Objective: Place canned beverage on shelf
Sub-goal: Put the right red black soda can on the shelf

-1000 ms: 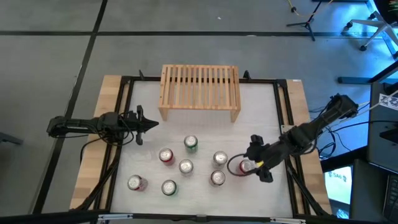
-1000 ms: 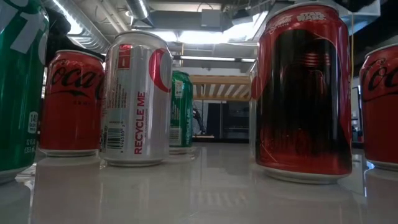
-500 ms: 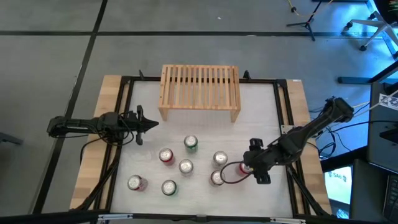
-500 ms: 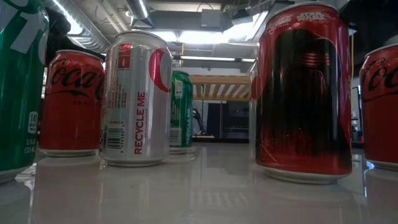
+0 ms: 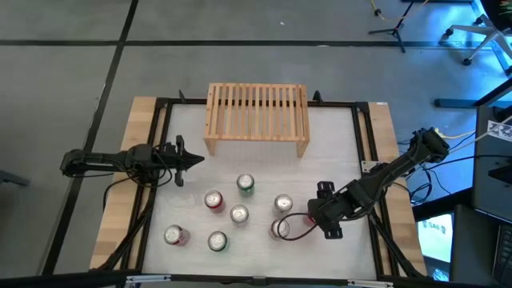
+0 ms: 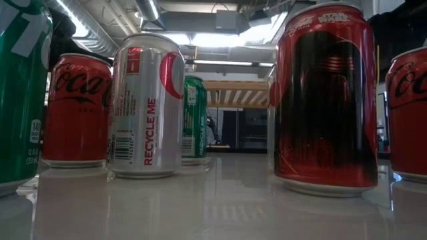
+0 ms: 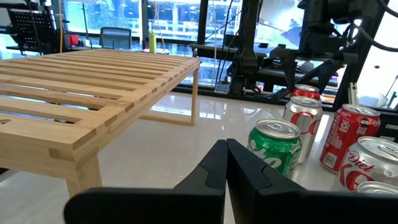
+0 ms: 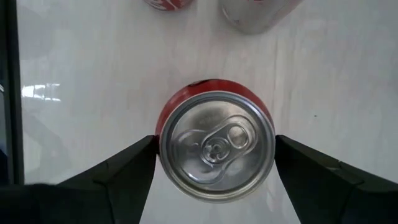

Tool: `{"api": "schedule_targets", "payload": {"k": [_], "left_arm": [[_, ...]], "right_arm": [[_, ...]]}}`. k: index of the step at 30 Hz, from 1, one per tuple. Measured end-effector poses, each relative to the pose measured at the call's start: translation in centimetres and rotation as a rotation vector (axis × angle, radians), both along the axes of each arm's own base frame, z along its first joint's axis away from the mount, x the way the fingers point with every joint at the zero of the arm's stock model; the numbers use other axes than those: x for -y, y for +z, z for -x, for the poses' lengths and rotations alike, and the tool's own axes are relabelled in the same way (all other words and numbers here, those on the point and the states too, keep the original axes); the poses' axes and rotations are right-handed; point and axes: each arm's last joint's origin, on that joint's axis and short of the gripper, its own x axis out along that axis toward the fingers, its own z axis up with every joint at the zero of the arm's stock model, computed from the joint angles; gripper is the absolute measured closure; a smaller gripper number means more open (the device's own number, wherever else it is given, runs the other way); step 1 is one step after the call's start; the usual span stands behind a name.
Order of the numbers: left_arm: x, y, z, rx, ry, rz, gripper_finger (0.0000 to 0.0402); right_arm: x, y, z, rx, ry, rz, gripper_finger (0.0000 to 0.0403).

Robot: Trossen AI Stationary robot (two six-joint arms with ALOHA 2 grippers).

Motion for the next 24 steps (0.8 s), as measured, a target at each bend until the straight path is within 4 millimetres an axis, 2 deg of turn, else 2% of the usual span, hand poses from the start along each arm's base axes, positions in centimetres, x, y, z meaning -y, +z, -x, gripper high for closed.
{"api": "schedule_targets", "payload": {"k": [17,24], "left_arm": [[0.0,0.0,0.0,0.001,0.000,0.000,0.0401],[0.0,0.0,0.0,0.001,0.000,0.000,0.0401]], "right_arm": [[-0.7,-0.4,-1.0,0.061,0.001,-0.045,0.0088],[-1.0,0.4,-1.3,0.068,0.006,-0.063,0.0088]]}}
